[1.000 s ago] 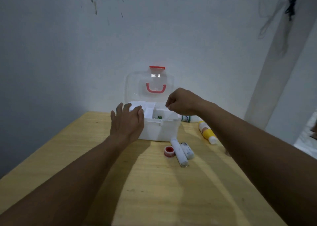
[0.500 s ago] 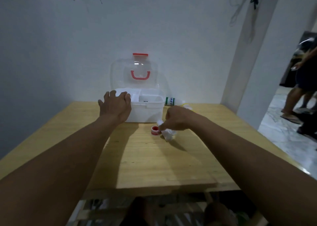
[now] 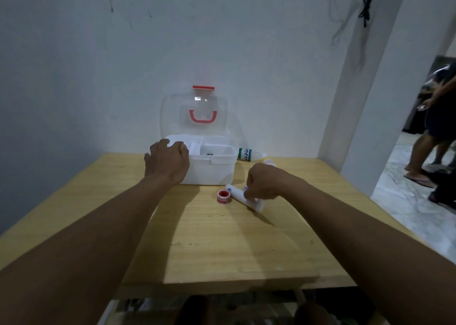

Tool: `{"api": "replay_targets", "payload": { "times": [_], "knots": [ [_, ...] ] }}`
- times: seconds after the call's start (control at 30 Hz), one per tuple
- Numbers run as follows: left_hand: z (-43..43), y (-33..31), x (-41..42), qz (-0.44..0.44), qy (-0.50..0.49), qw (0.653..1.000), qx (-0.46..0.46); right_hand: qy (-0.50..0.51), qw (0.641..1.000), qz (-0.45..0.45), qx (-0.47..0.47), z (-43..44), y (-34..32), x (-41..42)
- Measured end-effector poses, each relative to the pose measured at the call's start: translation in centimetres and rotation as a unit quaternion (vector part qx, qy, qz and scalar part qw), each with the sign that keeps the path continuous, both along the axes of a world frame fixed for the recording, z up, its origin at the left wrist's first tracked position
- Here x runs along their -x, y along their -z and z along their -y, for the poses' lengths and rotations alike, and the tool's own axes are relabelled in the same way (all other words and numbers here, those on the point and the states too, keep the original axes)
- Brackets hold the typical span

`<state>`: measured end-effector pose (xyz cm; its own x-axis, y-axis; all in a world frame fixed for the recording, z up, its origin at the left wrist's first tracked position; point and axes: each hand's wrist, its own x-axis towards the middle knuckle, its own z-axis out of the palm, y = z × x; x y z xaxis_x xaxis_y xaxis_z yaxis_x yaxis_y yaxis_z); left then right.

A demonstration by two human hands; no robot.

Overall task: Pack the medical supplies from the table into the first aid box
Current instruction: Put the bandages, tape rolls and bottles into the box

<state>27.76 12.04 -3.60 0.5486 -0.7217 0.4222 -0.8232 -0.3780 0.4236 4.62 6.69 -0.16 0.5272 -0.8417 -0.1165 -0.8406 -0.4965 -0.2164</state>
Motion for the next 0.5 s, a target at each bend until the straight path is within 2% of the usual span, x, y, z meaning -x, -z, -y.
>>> {"api": "replay_targets", "payload": {
  "times": [0.2,0.3,0.5],
  "knots": [
    [0.0,0.4,0.3,-0.010,-0.001,1.000,0.005,-0.027,0.999,-0.013,0.024,-0.3,1.3,0.6],
    [0.0,0.5,0.2,-0.015,0.001,1.000,0.009,-0.022,0.999,0.015,0.031,0.1,1.6,1.1],
    [0.1,0.7,0.0,-0.004,-0.006,0.999,0.037,0.001,0.998,0.032,0.050,0.7,-2.0,2.2]
  ]
}}
